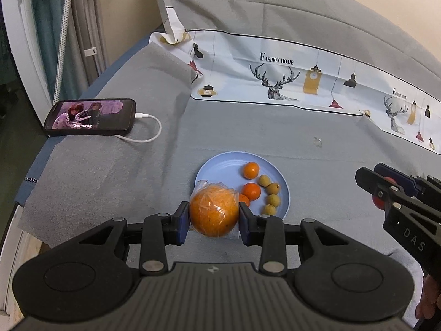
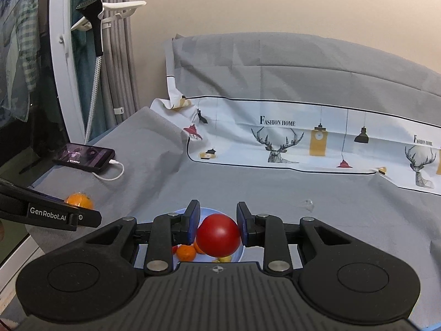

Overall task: Organize fruits
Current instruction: 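Carry the tangerine and red tomato over the blue plate with both tools, then open both tools to release the tangerine and tomato onto the plate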

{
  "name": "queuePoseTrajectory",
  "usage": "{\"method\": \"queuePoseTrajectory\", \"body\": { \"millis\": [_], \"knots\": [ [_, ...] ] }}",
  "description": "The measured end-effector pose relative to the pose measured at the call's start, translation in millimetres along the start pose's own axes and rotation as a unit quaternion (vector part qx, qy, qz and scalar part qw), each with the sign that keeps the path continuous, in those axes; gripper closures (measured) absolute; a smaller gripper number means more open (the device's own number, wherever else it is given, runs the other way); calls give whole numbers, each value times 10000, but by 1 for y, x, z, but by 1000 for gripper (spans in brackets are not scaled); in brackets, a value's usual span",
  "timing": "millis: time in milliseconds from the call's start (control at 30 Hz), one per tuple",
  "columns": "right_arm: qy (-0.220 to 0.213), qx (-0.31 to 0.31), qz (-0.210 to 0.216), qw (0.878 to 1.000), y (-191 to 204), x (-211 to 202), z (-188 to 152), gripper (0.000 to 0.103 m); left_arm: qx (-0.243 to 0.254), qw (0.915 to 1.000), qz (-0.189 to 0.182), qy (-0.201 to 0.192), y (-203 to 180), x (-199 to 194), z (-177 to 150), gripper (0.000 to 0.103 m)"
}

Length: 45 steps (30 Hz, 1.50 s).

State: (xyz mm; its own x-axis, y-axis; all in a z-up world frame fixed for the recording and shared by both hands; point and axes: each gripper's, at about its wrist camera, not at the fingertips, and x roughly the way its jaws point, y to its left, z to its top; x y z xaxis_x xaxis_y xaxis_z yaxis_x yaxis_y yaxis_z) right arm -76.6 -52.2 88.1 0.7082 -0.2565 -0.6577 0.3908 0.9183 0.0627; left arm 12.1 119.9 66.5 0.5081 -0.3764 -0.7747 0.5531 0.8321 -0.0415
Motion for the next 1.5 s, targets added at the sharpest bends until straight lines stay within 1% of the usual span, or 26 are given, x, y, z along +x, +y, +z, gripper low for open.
{"method": "queuePoseTrajectory", "body": {
  "millis": [300, 567, 1000, 1167, 1500],
  "knots": [
    [115, -16, 60, 9999, 4, 12, -1, 73, 19, 9999, 1, 113, 3, 13, 1, 63],
    [327, 7, 89, 9994, 0, 32, -5, 73, 102, 9995, -68, 306, 1, 38, 3, 63],
    [804, 8, 155, 9966, -6, 90, -16, 73, 236, 9971, -173, 709, -8, 103, 21, 63],
    [945, -133, 264, 9951, -6, 113, -19, 72, 295, 9961, -184, 812, -10, 129, 29, 63],
    [1320, -194, 500, 9898, -16, 164, -34, 72, 381, 9934, -110, 1079, -9, 185, 40, 63]
  ]
}}
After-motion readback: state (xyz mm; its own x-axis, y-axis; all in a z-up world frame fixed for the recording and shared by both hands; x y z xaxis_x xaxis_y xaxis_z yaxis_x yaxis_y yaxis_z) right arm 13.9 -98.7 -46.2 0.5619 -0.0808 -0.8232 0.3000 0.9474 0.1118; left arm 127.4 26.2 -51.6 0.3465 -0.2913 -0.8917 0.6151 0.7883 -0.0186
